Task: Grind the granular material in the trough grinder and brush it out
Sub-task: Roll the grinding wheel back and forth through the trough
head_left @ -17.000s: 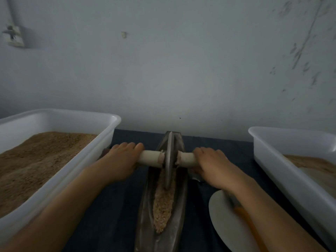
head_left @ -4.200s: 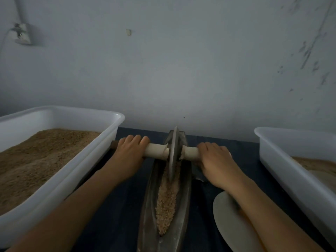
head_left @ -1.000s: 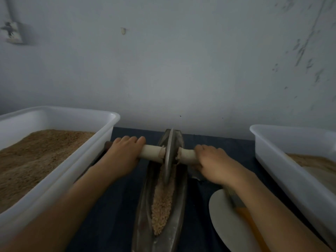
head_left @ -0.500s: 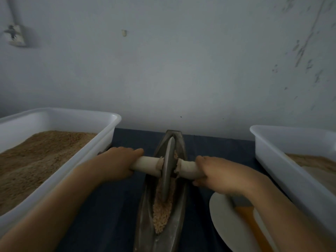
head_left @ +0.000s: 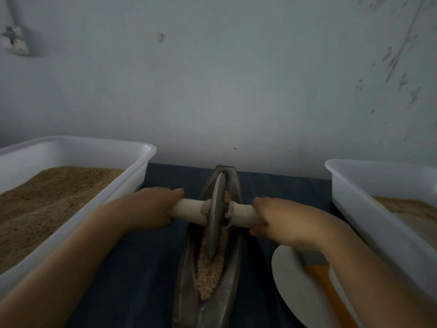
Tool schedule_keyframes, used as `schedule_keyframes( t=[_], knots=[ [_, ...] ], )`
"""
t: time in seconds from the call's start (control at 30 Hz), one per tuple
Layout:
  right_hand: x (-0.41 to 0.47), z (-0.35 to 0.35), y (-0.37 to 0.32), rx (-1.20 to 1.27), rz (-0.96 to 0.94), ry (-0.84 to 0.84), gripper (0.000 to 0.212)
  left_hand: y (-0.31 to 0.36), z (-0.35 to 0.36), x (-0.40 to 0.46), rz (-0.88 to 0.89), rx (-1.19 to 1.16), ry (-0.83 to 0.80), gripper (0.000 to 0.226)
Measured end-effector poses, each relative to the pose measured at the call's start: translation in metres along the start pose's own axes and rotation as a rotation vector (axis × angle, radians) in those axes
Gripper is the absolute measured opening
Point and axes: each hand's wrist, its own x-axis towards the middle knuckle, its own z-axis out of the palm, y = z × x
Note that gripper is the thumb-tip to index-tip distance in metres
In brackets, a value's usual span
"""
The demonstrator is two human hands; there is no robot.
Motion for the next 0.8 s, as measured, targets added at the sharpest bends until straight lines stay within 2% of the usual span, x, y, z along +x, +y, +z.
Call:
schedule_keyframes(
  t=[0.2, 0.27, 0.33, 0.43, 0.5, 0.63, 0.8],
  knots=[
    [0.028, 0.022, 0.017, -0.179, 0.049, 0.395, 0.017, -0.006, 0.030, 0.034, -0.062, 0.102, 0.472, 0.027],
    [0.035, 0.027, 0.019, -0.254, 0.050, 0.502, 0.021, -0.004, 0.036, 0.037, -0.082, 0.059, 0.561, 0.029],
    [0.037, 0.028, 0.019, -0.285, 0.049, 0.543, 0.025, -0.005, 0.039, 0.037, -0.081, 0.036, 0.578, 0.031],
    [0.034, 0.027, 0.019, -0.271, 0.045, 0.497, 0.024, -0.006, 0.035, 0.034, -0.064, 0.060, 0.515, 0.033],
    [0.027, 0.023, 0.016, -0.211, 0.045, 0.380, 0.022, -0.006, 0.027, 0.030, -0.048, 0.094, 0.423, 0.034],
    [0.004, 0.007, 0.004, -0.016, 0.030, 0.067, 0.032, -0.001, 0.008, 0.011, -0.010, 0.067, 0.150, 0.036],
    [-0.019, -0.007, -0.007, 0.012, -0.046, -0.095, 0.035, 0.004, -0.012, -0.017, 0.046, -0.038, -0.163, 0.031]
  ],
)
